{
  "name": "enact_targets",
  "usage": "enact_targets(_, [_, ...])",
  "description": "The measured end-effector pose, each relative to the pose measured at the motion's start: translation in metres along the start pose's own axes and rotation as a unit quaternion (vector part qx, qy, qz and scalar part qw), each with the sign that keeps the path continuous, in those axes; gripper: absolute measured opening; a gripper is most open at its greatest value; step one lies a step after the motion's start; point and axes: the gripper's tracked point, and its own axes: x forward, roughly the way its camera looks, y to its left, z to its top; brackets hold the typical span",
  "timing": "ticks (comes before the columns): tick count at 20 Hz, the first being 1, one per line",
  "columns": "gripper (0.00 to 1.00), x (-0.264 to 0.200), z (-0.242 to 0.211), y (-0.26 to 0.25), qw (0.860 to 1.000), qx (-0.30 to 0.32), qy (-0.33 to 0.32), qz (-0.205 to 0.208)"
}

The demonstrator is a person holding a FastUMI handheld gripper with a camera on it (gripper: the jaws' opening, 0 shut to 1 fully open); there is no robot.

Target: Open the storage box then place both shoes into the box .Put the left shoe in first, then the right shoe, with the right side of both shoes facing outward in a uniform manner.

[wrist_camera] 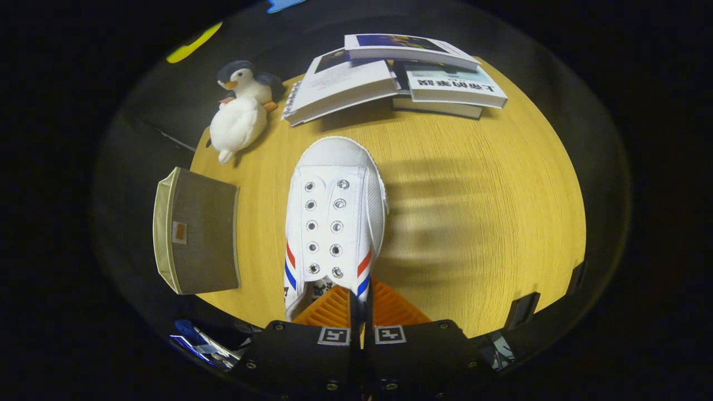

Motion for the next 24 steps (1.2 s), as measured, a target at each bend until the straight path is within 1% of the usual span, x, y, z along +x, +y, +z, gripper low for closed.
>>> enact_targets(7, [0.02, -0.024, 0.024, 0.102, 0.996, -0.069, -0.019, 0.058])
enact_targets(14, [0.02, -0.039, 0.043, 0.214, 0.983, -0.146, -0.024, 0.109])
enact_targets(20, [0.02, -0.024, 0.04, 0.298, 0.97, -0.205, -0.008, 0.131])
enact_targets(24, [0.02, 0.001, 0.034, 0.337, 0.966, -0.227, 0.011, 0.12])
